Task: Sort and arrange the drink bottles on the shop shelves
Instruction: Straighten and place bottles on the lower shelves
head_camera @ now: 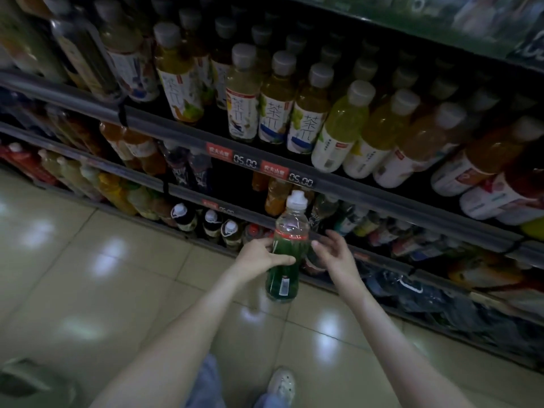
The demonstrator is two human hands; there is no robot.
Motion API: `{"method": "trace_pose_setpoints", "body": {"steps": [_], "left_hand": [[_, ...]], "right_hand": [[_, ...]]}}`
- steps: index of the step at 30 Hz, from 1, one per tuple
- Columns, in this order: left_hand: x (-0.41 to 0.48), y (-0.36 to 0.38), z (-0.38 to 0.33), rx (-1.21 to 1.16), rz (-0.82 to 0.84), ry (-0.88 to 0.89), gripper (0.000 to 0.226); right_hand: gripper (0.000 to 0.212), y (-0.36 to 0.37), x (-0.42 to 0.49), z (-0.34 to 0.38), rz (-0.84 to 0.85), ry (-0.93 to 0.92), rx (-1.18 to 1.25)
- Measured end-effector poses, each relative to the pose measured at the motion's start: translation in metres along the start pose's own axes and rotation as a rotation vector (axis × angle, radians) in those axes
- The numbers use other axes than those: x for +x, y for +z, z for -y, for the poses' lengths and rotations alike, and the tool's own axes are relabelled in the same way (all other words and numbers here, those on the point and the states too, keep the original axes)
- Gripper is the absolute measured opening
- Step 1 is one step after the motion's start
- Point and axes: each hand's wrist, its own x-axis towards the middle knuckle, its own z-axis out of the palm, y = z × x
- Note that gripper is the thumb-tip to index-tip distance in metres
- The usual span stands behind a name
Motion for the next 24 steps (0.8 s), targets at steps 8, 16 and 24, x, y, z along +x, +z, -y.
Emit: {"method": "trace_pose_setpoints", "body": {"steps": [8, 16, 24], "left_hand": [[0.035, 0.007, 0.027, -0.177, -0.174, -0.096, 0.038], [0.052, 0.003, 0.049, -0.241, -0.208, -0.172, 0.030], [0.051, -0.010, 0.051, -0.189, -0.211, -0.195, 0.034]], "right_hand": [[0.086, 0.015, 0.087, -0.036, -0.254, 0.050, -0.074], [0.081, 0.023, 0.141, -0.048, -0.363, 0.021, -0.102], [0.078, 0.012, 0.171, -0.034, -0.331, 0.073, -0.299]]}}
